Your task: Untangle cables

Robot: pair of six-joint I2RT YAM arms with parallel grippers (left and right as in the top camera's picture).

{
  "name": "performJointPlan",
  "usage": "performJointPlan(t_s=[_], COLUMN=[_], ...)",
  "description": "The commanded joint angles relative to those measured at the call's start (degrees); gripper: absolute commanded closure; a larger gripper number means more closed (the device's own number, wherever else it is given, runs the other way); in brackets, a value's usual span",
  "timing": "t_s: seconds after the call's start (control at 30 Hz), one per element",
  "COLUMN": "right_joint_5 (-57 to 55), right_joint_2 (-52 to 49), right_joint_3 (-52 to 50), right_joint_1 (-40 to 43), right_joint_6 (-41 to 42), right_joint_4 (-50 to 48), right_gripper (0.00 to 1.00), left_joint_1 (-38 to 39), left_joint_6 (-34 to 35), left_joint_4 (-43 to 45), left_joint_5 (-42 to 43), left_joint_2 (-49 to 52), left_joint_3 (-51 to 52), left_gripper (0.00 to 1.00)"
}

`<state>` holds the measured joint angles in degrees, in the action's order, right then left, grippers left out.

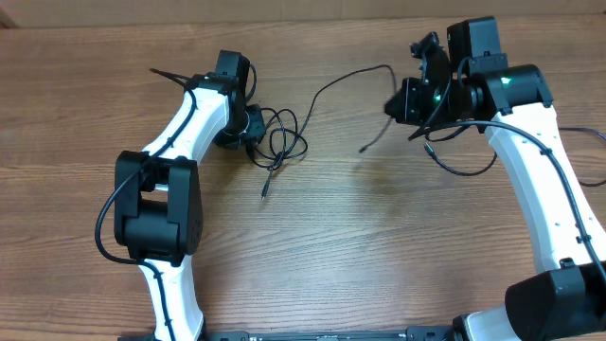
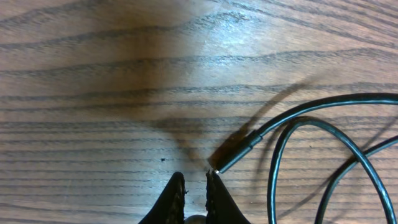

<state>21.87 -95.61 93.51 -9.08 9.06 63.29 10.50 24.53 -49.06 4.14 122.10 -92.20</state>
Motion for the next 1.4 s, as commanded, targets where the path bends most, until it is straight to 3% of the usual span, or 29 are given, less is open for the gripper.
performJointPlan(t_s=[0.0,0.43,0.6,0.9,1.1,1.37], right_joint_5=[-17.7,-17.9,-17.9,-17.7,-14.0,-13.7], right_joint_2=[0.2,-7.6,-10.5,-11.8,-11.8,-11.8], right_joint_3=[-2.1,-3.9,-4.0,-4.0,-4.0,-4.0], right_joint_1=[0.0,-0.9,-1.2,-1.2,-1.9,-4.9], right_joint_6=[1.5,6.4,6.4,6.4,6.2,6.2], right_joint_4=[0.6,0.6,0.6,0.5,0.5,0.5], right_gripper=[0.96,0.96,0.96,0.96,0.83,0.57], left_joint_1=[0.0,-0.1,-0.1,-0.7,-0.7,-0.7], left_joint_6=[0.8,1.2,1.3,1.7,1.7,1.7], left_joint_4=[-0.4,-1.2,-1.9,-1.8,-1.6,-1.5], left_joint_5=[-3.8,-8.1,-13.7,-12.6,-12.0,-11.5], left_joint_2=[-0.6,-0.6,-0.6,-0.6,-0.6,-0.6], left_joint_3=[0.2,0.2,0.2,0.2,0.2,0.2], left_gripper=[0.96,0.9,0.9,0.88,0.87,0.87])
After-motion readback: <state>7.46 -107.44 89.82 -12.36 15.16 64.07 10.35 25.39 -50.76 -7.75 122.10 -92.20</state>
